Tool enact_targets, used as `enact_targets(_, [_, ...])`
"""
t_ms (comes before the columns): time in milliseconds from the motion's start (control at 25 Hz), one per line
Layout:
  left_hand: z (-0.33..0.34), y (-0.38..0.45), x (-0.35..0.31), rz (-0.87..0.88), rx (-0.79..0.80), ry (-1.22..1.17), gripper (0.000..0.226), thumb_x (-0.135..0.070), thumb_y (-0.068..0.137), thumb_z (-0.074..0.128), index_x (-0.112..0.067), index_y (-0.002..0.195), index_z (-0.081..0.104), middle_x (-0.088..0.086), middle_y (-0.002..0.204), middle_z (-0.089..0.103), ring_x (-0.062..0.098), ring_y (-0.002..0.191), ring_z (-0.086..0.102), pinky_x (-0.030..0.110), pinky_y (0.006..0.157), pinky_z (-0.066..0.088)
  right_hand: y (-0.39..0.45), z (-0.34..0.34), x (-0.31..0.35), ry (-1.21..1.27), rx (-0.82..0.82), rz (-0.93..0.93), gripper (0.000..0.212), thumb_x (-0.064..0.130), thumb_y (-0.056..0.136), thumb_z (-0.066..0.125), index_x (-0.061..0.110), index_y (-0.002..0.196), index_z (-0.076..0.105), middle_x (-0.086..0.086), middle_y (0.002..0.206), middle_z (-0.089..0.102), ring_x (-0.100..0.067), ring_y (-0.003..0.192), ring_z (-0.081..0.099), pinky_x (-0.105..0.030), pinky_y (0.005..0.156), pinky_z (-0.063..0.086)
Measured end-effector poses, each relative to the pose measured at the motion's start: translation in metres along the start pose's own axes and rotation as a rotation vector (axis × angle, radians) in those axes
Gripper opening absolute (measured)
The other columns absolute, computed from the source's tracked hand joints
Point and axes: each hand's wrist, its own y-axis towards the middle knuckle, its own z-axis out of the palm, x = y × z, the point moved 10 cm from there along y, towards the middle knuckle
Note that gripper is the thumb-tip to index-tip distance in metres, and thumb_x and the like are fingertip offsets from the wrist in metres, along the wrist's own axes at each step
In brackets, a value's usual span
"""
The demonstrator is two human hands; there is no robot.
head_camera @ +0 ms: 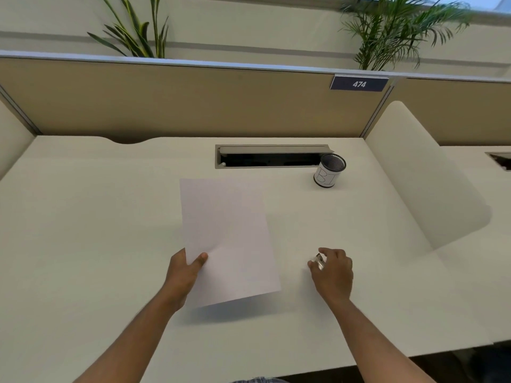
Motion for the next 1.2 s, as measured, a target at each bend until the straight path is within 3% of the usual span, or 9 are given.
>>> enact_targets(80, [0.000,-0.001,0.001,-0.006,-0.002,-0.003,0.036,-0.021,0.096,0.064,-0.013,0.131,0.060,0.008,0.120,0.070,0.032,0.104,0.066,0.050,0.093,0.054,0.001,0.014,-0.016,-0.077,0.071,0.027,0.057,0.034,0.081,0.082,0.014,0.131,0.063,-0.010,0.131,0.057,-0.035,0.123,0.050,-0.046,0.097,0.047])
enact_targets(160, [0.000,-0.002,0.001,-0.006,-0.003,0.002,0.036,-0.021,0.096,0.064,-0.013,0.131,0.060,0.008,0.119,0.069,0.031,0.104,0.066,0.049,0.093,0.054,0.001,0.023,-0.024,-0.089,0.099,0.027,0.060,0.038,0.080,0.083,0.012,0.130,0.063,-0.013,0.131,0.056,-0.037,0.121,0.051,-0.046,0.096,0.047])
enact_targets(640, [0.000,-0.006,-0.005,-0.016,-0.026,-0.033,0.033,-0.019,0.096,0.063,-0.016,0.129,0.061,0.005,0.117,0.071,0.031,0.105,0.067,0.047,0.093,0.053,0.000,0.027,-0.013,-0.042,0.122,-0.009,0.029,0.032,0.090,0.072,0.020,0.116,0.069,-0.005,0.122,0.060,-0.030,0.117,0.054,-0.041,0.093,0.045])
enact_targets(840, [-0.003,-0.006,-0.009,-0.007,-0.037,-0.036,0.032,-0.019,0.096,0.064,-0.015,0.127,0.063,0.004,0.115,0.072,0.032,0.105,0.067,0.047,0.093,0.054,-0.030,0.038,0.015,0.266,0.307,-0.110,0.031,0.030,0.090,0.074,0.023,0.120,0.066,0.008,0.112,0.069,-0.014,0.104,0.065,-0.031,0.089,0.050])
enact_targets(960, [-0.005,-0.008,-0.013,0.002,-0.038,-0.036,0.033,-0.020,0.096,0.064,-0.015,0.129,0.062,0.005,0.116,0.071,0.031,0.104,0.066,0.048,0.093,0.053,-0.053,0.049,0.027,0.542,0.516,-0.053,0.022,0.024,0.094,0.072,0.026,0.115,0.067,0.004,0.109,0.075,-0.018,0.105,0.071,-0.034,0.096,0.056])
enact_targets(1080, [-0.008,-0.010,-0.016,0.011,-0.036,-0.040,0.031,-0.020,0.096,0.063,-0.016,0.127,0.062,0.004,0.115,0.070,0.030,0.103,0.066,0.045,0.090,0.053,-0.075,0.056,0.040,0.793,0.743,0.057,0.021,0.023,0.100,0.064,0.022,0.121,0.067,-0.003,0.107,0.076,-0.022,0.097,0.073,-0.038,0.084,0.055])
enact_targets(1200, [-0.012,-0.011,-0.019,0.020,-0.041,-0.034,0.031,-0.021,0.096,0.064,-0.015,0.127,0.062,0.005,0.115,0.071,0.031,0.103,0.067,0.045,0.090,0.053,-0.085,0.054,0.048,0.939,0.864,0.105,0.032,0.032,0.100,0.062,0.015,0.128,0.068,-0.005,0.105,0.075,-0.017,0.088,0.065,-0.033,0.073,0.049])
